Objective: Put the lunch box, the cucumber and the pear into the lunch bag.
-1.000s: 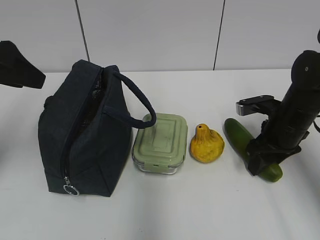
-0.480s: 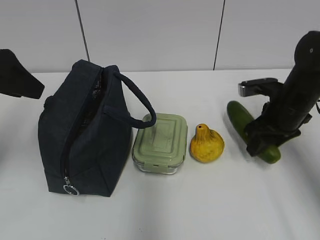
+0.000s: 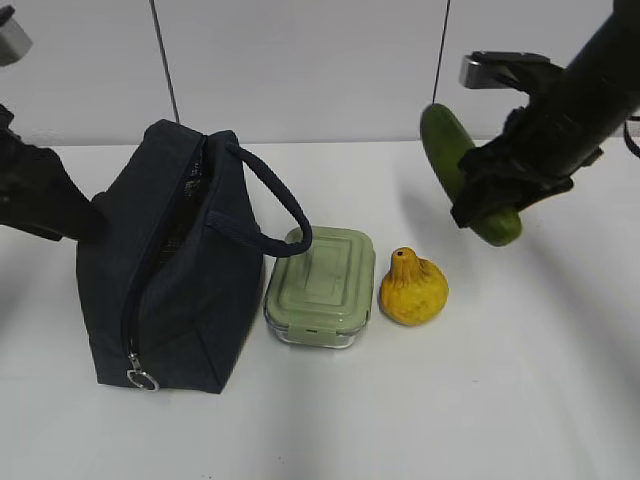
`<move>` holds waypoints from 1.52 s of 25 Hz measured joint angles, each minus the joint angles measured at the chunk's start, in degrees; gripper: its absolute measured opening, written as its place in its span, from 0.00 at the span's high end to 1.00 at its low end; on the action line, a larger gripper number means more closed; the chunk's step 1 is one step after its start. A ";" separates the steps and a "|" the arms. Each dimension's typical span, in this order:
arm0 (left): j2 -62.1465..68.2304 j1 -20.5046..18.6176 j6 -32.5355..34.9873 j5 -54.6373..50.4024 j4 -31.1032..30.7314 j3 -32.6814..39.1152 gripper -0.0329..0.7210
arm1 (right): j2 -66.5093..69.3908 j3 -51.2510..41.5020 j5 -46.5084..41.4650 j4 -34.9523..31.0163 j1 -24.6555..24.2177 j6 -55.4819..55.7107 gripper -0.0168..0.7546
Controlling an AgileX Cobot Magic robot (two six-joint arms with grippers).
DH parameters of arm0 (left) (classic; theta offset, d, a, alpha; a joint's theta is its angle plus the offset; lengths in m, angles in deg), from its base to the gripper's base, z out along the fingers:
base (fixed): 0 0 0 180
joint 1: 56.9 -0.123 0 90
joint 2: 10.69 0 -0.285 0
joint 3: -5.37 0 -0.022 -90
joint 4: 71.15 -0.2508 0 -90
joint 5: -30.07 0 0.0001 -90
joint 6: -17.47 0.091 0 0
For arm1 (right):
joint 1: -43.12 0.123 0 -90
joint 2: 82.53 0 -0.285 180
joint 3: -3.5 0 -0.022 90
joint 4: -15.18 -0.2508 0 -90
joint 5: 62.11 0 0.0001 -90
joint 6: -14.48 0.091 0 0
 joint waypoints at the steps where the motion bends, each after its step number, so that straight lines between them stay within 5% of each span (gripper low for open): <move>1: 0.86 0.00 0.00 0.00 0.00 0.00 0.52 | -0.15 0.88 -0.38 -0.25 1.40 0.00 0.50; 6: 3.49 0.00 0.00 0.16 0.00 0.00 0.53 | -0.27 6.46 -0.76 -2.59 9.15 0.96 0.50; 11: 3.91 0.00 0.00 0.16 0.17 -0.19 0.85 | -0.35 10.97 0.93 -8.15 15.20 2.03 0.50; 14: 3.91 0.00 0.14 0.16 0.50 -0.26 0.93 | -0.35 12.16 2.43 -11.12 17.69 2.17 0.50; 26: 3.91 0.06 0.37 0.16 1.20 -0.31 0.95 | 4.57 13.24 11.15 -30.84 24.62 -0.64 0.50; 38: 3.91 0.06 0.42 0.21 1.51 -0.31 0.95 | 11.32 13.46 18.29 -36.19 28.28 -2.40 0.50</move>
